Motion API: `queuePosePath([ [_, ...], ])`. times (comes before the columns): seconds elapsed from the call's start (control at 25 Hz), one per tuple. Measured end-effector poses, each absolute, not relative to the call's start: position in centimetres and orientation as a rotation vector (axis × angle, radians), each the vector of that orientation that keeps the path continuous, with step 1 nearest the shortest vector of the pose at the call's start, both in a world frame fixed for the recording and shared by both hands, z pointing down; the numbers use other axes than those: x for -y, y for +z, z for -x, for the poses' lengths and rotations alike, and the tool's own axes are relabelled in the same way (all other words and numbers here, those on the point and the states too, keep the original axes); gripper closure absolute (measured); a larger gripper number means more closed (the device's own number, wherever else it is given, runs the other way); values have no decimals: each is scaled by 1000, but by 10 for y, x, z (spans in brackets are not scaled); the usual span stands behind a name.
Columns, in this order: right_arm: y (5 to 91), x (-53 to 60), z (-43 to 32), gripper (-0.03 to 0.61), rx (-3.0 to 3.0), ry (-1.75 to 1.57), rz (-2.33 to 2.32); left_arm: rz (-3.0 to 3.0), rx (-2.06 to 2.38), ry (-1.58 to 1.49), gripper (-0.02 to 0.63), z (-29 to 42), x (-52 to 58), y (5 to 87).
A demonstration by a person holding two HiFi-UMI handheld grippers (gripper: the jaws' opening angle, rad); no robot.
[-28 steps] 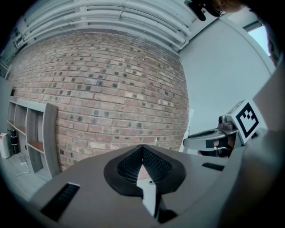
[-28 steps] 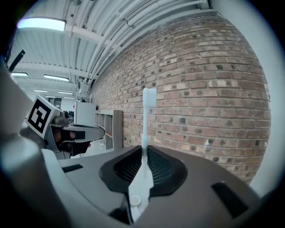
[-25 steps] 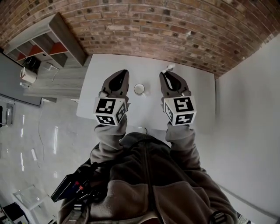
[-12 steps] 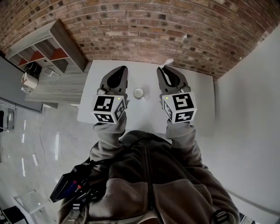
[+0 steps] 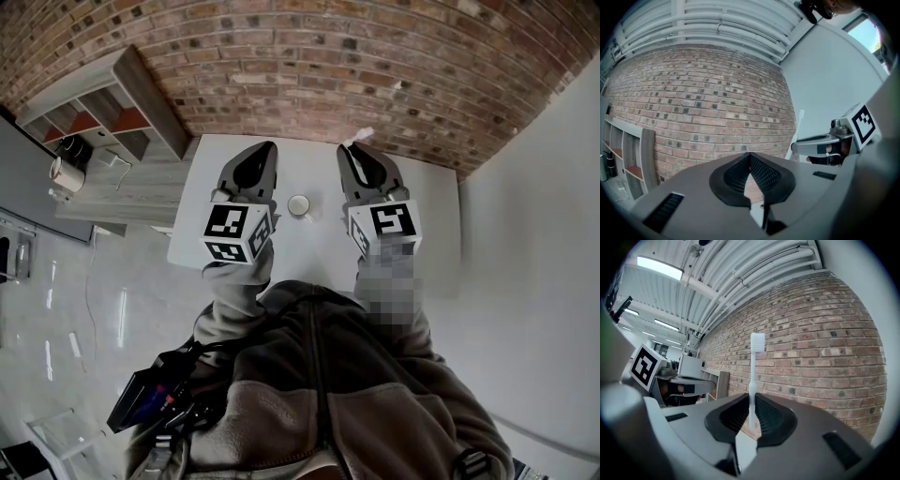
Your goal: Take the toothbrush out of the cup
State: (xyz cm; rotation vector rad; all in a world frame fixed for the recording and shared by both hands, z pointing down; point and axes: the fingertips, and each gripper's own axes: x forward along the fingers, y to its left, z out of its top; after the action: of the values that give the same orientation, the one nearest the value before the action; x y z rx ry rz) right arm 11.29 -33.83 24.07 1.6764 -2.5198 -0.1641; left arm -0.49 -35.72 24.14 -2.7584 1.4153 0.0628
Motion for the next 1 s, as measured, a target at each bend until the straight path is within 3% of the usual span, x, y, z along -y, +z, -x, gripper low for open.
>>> queuePosePath([
  [1.0,255,333,-98,538,2524,-143,-1617,2791,-1444,49,611,15,356,258],
])
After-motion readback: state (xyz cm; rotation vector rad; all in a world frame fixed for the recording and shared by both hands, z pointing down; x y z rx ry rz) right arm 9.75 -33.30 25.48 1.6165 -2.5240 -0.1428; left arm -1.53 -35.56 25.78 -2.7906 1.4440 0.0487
